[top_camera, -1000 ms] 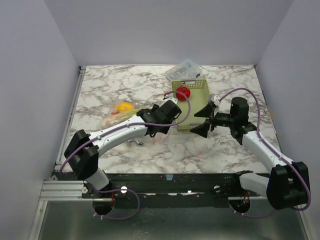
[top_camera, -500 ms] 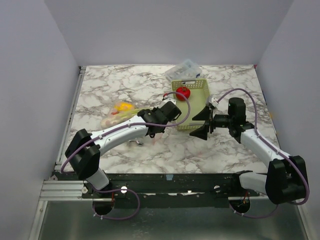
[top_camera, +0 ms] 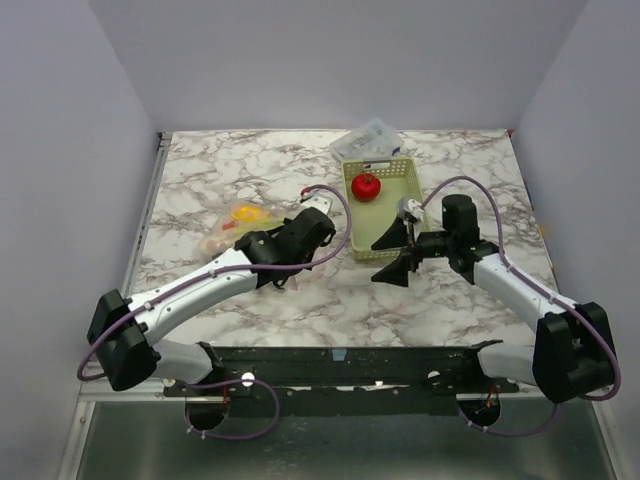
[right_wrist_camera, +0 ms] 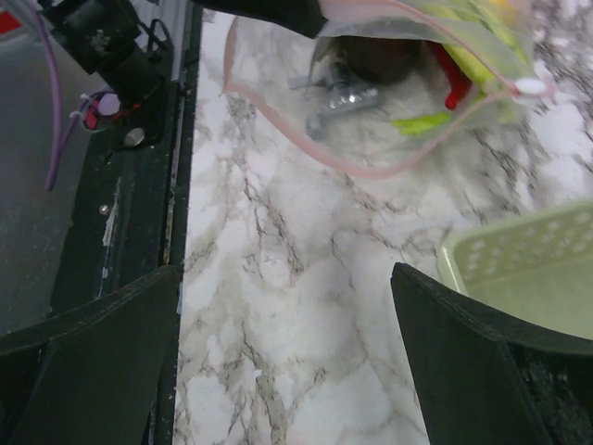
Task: Open the zip-top bag and remove the fake food
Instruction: Pick up the fake fish from the zipper food storage bag.
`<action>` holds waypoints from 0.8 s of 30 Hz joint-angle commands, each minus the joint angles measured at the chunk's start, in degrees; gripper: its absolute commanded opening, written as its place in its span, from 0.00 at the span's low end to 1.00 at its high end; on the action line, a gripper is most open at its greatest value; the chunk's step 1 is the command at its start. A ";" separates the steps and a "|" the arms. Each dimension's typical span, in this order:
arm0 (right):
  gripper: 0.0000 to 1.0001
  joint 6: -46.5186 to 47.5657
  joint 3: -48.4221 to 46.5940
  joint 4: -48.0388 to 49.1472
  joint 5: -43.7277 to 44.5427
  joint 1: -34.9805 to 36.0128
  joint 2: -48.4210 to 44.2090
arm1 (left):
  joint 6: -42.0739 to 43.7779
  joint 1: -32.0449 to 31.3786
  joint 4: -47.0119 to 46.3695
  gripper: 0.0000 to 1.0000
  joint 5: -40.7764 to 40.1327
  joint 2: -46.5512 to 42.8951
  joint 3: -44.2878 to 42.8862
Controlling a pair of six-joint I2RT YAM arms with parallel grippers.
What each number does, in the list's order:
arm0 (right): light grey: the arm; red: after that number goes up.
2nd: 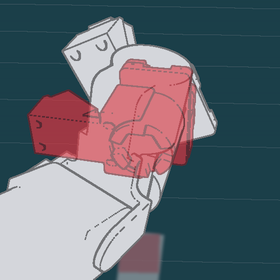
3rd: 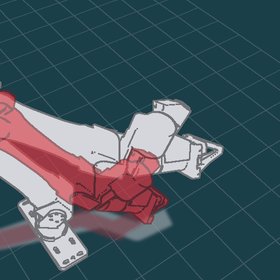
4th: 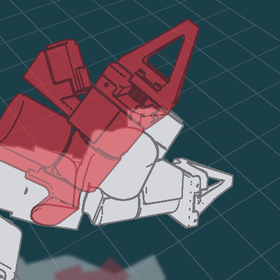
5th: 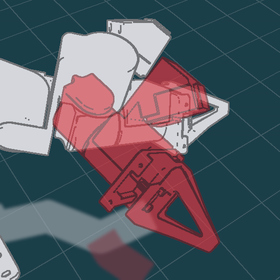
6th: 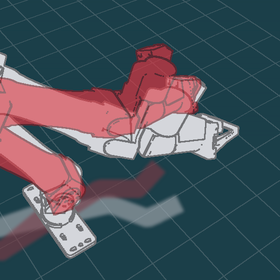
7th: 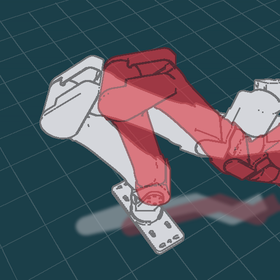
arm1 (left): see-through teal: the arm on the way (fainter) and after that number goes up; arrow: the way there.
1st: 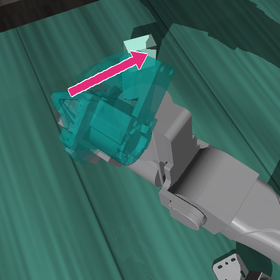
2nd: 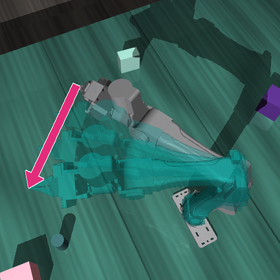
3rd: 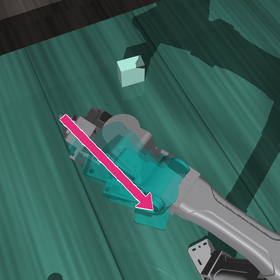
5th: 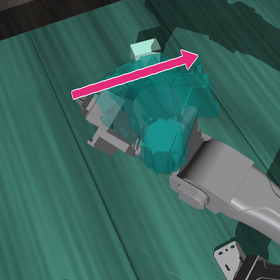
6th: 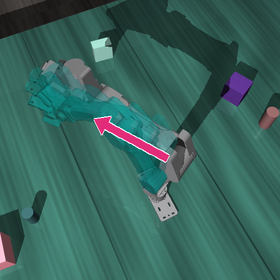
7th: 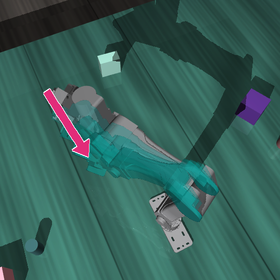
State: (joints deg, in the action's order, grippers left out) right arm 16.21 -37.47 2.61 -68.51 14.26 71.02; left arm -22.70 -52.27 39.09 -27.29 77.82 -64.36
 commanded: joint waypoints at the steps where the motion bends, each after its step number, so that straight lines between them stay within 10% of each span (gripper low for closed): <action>1: 0.98 6.98 -6.67 -8.60 1.19 6.70 2.73 | -2.88 0.15 -2.88 0.00 2.85 -5.88 2.03; 24: 0.75 -17.76 -19.83 12.71 19.20 25.16 17.10 | -12.11 4.08 -12.73 0.00 8.93 -22.00 10.73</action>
State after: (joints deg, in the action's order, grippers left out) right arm 3.84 -55.86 10.87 -54.85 37.74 86.72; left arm -32.77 -49.21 31.68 -21.78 57.63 -54.37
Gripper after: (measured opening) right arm 0.761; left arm 0.013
